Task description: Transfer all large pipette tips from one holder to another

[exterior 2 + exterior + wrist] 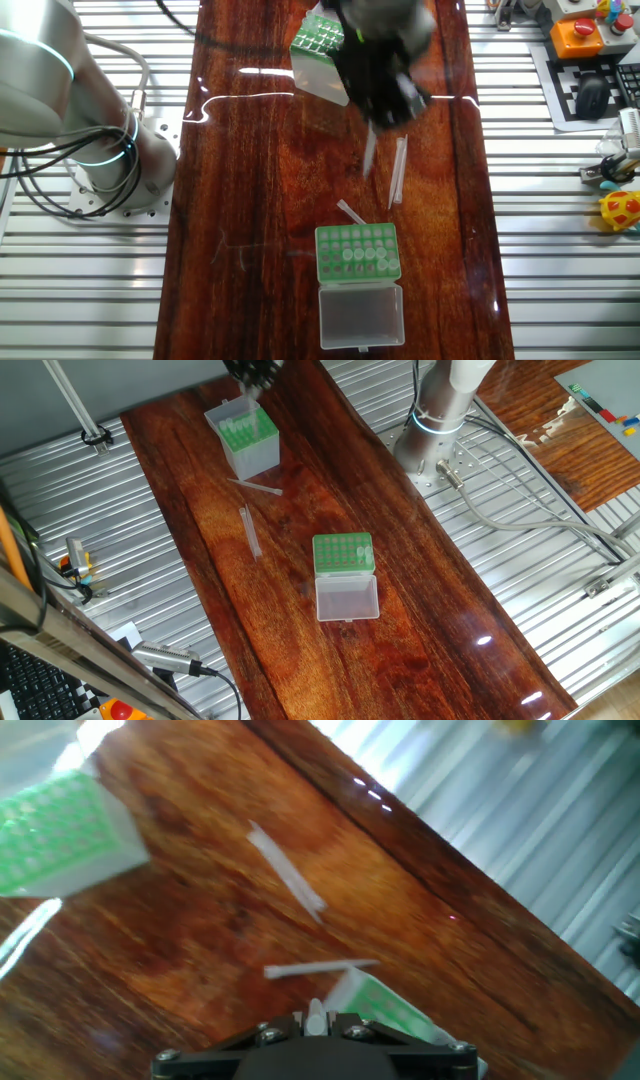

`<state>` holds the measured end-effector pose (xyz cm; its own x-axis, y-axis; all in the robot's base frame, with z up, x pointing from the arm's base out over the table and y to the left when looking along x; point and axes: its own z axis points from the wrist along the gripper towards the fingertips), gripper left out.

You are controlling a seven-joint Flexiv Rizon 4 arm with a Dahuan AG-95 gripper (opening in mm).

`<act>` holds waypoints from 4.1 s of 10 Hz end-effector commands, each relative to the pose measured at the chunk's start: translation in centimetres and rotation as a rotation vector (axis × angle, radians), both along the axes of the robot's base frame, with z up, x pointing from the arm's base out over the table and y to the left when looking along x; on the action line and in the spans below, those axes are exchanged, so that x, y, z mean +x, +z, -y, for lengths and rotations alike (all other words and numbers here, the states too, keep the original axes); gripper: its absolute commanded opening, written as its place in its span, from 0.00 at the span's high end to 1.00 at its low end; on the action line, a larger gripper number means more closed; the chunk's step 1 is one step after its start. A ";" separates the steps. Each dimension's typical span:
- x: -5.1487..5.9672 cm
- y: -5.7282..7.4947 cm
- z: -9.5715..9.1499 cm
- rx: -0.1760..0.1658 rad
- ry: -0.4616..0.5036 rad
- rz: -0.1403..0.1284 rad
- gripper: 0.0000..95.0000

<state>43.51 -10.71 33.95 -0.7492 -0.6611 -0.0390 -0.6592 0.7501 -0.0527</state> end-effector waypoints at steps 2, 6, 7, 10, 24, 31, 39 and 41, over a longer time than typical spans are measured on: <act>-0.3 0.0 -0.2 0.017 -0.052 0.011 1.00; 1.5 -0.4 4.4 0.011 0.029 0.021 1.00; 2.8 -0.6 6.1 0.007 0.062 0.018 1.00; 3.7 -0.7 7.3 0.023 0.052 0.019 1.00; 4.2 -3.7 7.6 0.018 0.009 0.043 1.00; 3.5 -5.1 7.9 0.019 0.005 0.055 1.00; 2.6 -6.0 8.2 0.027 0.001 0.062 1.00; 2.3 -6.2 8.2 0.027 0.001 0.066 1.00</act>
<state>45.61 -18.99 27.70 -0.7435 -0.6603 -0.1061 -0.6560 0.7509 -0.0760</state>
